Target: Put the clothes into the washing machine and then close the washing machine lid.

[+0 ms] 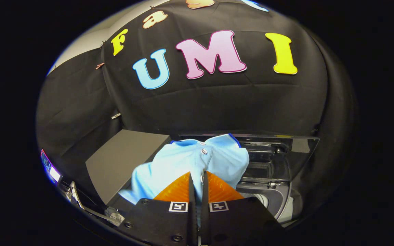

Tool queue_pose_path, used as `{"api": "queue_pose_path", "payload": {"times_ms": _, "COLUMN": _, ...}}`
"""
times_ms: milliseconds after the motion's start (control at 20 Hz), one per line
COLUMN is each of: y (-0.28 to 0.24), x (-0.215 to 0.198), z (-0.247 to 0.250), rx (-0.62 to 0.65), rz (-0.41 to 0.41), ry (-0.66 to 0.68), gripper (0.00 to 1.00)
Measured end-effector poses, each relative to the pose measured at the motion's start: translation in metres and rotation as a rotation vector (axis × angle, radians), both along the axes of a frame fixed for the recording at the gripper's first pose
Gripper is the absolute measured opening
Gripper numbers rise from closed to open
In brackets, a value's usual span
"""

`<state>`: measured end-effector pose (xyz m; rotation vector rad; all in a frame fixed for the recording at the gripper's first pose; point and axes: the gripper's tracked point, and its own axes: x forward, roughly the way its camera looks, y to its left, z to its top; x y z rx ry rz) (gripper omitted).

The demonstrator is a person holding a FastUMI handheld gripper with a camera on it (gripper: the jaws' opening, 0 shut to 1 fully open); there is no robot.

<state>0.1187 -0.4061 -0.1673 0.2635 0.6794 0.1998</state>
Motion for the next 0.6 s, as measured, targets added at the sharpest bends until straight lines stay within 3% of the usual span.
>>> {"api": "queue_pose_path", "payload": {"times_ms": 600, "y": -0.039, "x": -0.004, "z": -0.105, "rx": -0.091, "rz": -0.029, "ry": 0.139, "gripper": 0.08}}
